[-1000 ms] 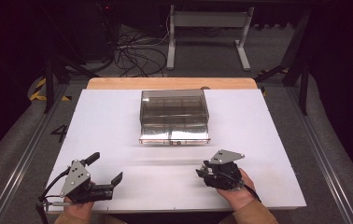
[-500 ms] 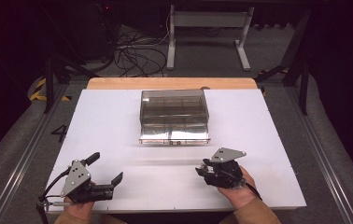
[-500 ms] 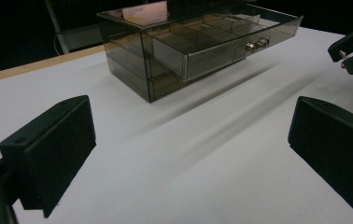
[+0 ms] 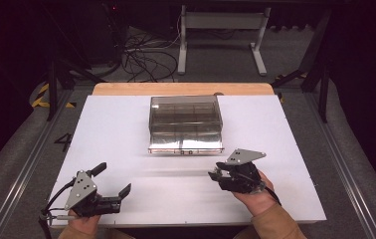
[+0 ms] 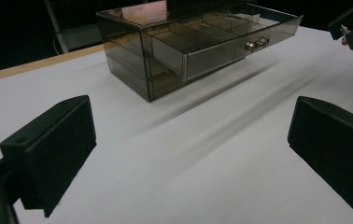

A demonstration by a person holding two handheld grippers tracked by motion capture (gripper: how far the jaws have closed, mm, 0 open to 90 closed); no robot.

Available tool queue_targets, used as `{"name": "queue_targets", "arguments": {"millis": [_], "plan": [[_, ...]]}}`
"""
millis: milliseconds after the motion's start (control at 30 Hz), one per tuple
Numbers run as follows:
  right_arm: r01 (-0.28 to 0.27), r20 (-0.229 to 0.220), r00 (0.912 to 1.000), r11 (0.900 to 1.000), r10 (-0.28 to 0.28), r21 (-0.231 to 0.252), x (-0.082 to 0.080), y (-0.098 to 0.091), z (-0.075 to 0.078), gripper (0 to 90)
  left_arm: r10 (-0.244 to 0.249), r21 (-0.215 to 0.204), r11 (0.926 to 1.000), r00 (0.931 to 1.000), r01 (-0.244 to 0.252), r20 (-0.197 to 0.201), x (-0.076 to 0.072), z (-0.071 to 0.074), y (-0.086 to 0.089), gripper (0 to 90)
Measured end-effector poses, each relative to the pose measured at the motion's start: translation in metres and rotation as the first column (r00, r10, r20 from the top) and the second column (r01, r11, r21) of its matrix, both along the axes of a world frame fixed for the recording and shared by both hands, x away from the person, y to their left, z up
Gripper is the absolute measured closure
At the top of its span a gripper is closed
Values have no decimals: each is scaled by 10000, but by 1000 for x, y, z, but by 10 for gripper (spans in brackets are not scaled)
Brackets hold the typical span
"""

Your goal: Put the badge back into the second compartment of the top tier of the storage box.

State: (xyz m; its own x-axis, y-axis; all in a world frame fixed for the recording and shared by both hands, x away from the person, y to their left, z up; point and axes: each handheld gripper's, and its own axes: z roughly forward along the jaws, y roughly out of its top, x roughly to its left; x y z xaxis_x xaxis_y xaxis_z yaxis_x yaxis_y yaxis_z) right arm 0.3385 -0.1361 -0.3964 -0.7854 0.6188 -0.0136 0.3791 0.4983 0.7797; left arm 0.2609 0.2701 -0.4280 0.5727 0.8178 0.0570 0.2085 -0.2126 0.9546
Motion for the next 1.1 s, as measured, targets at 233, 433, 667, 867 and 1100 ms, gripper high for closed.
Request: {"name": "queue_targets", "arguments": {"millis": [233,433,667,867,1100], "plan": [[-122,20,9999,9999,122,117,6,0,14,568,6,-24,10000,10000,-6,-35,0,0,0,19],[-222,69,9997,9995,221,224,11,3,23,567,18,-13,10000,10000,-18,-37,1,0,-1,19],[-326,66,9995,9987,324,386,19,6,33,567,14,-4,10000,10000,-14,-45,1,0,-1,19],[-439,152,9989,9980,433,449,24,11,41,567,5,-14,10000,10000,-5,-49,1,-1,-1,19],[-538,203,9984,9975,529,457,31,17,49,567,8,-11,10000,10000,-8,-44,1,0,-1,19]]}}
